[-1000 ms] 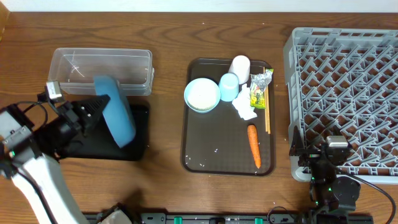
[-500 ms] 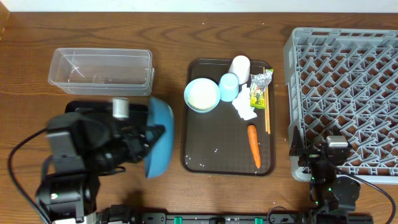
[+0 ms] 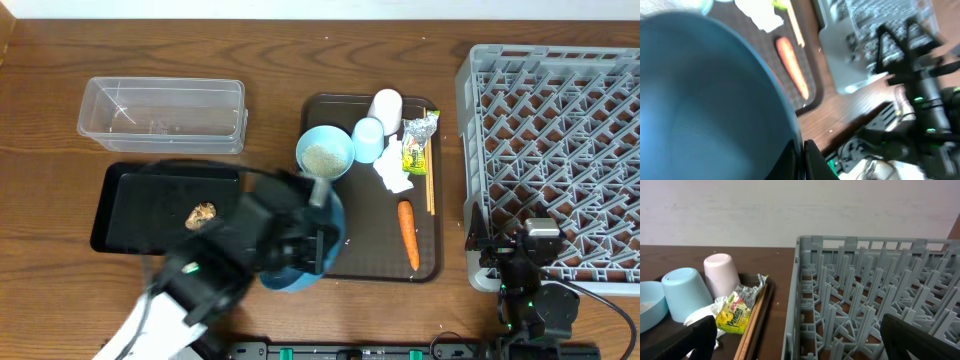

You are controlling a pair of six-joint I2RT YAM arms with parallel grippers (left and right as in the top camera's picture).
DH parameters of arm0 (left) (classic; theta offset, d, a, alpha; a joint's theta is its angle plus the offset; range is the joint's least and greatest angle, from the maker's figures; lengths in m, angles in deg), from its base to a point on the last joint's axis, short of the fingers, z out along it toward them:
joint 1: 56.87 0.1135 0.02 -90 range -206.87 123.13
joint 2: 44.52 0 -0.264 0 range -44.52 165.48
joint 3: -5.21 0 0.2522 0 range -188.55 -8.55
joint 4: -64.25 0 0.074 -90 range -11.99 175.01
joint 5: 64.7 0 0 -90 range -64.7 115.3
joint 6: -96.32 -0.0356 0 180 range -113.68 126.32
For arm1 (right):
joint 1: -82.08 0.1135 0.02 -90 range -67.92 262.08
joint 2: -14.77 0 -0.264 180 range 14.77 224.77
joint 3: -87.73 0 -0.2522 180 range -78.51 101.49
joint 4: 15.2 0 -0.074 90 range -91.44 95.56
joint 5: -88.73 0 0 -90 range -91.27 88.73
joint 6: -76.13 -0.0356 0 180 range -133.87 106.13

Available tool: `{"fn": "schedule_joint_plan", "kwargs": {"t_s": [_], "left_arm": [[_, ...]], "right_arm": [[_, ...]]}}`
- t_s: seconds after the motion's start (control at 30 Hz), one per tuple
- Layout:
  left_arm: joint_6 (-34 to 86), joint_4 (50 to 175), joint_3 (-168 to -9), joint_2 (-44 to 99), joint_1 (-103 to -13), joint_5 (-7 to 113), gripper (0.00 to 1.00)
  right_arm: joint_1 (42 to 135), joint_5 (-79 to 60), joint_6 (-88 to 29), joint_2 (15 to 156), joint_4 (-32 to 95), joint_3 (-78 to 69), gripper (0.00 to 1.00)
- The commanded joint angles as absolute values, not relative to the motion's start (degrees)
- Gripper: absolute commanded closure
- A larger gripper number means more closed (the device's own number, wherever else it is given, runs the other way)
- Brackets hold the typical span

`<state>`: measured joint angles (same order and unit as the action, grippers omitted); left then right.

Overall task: Sort waste into correct bins and load items into the dishwasher rack
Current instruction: 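Carry the blue plate back and set it on the brown tray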

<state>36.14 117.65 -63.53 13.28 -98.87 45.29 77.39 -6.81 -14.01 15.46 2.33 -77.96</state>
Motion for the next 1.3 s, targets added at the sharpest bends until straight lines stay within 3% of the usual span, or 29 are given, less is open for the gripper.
{"fn": "schedule_joint_plan", "kwargs": {"t_s": [0.0, 0.27, 1.07, 1.13, 1.2, 1.27], "left_arm": [[38.4, 115.5, -64.2, 18.6, -104.2, 36.1, 0.94], [39.6, 111.6, -66.7, 27.1, -111.2, 28.6, 0.94], [37.9, 100.0, -66.6, 38.2, -114.2, 26.1, 0.94], [37.9, 100.0, -66.6, 38.2, -114.2, 26.1, 0.92], [37.9, 100.0, -66.6, 38.2, -114.2, 26.1, 0.78], [37.9, 100.1, -66.6, 38.2, -114.2, 26.1, 0.75]], "right_arm": [[76.5, -6.9, -13.1, 15.1, 2.4, -78.2, 0.01], [76.5, -6.9, -13.1, 15.1, 2.4, -78.2, 0.01], [76.5, -6.9, -13.1, 15.1, 2.4, -78.2, 0.01], [76.5, -6.9, -13.1, 15.1, 2.4, -78.2, 0.01], [76.5, -6.9, -13.1, 15.1, 2.4, -78.2, 0.01], [76.5, -6.9, -13.1, 15.1, 2.4, -78.2, 0.01]]}}
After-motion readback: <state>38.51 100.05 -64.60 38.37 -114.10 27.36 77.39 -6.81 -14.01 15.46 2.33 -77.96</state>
